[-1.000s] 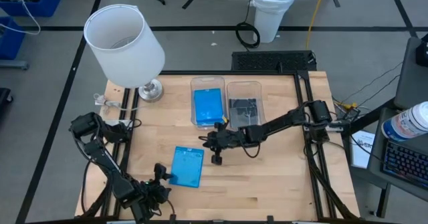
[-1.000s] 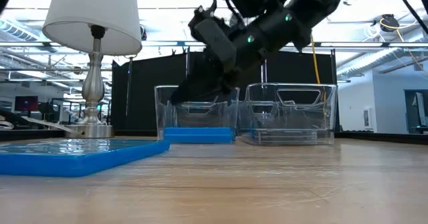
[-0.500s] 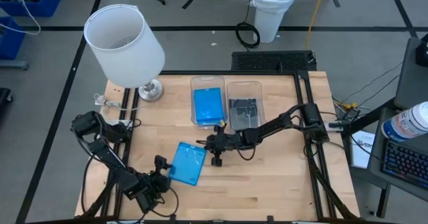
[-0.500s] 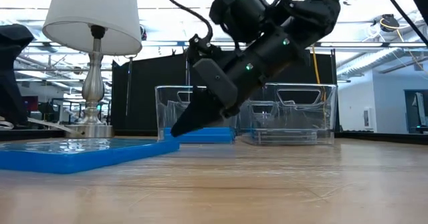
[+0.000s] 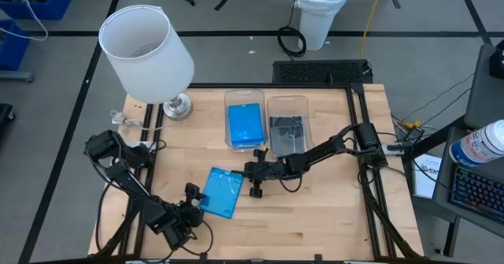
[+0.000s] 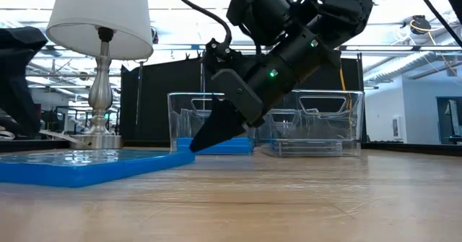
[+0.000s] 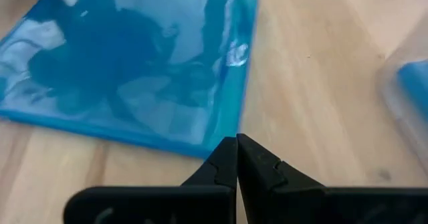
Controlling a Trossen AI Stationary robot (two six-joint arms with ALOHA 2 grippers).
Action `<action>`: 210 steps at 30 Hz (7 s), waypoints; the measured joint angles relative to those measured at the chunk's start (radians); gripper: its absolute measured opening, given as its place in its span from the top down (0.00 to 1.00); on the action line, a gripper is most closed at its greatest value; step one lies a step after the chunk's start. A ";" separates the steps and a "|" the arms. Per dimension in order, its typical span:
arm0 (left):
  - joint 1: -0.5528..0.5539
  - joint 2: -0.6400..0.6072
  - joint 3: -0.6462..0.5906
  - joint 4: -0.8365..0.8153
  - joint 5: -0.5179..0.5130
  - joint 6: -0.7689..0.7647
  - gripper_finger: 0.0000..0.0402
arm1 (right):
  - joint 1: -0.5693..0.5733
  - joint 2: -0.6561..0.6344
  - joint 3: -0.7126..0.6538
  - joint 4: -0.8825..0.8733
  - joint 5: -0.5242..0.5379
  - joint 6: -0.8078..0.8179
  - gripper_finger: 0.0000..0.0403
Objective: Pick & place jewel cases by type
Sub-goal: Stack the blue CD case on top of the blue CD cases in the left transparent bin
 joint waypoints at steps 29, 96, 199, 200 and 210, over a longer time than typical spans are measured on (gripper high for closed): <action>0.044 0.004 0.034 0.001 0.015 0.030 0.47 | 0.003 0.134 -0.001 0.284 -0.330 0.060 1.00; 0.512 0.206 0.660 -0.926 -0.924 0.301 0.97 | -0.011 -0.794 -0.583 0.539 0.166 0.599 0.54; -0.234 -0.160 0.262 -0.518 -0.295 -0.320 0.87 | -0.681 -0.145 0.512 -0.825 -0.616 0.308 0.92; -0.239 -0.160 0.262 -0.519 -0.295 -0.320 0.87 | -0.676 -0.145 0.512 -0.834 -0.616 0.308 0.92; -0.257 -0.160 0.262 -0.519 -0.295 -0.337 0.87 | -0.640 -0.138 0.504 -0.838 -0.527 0.248 0.78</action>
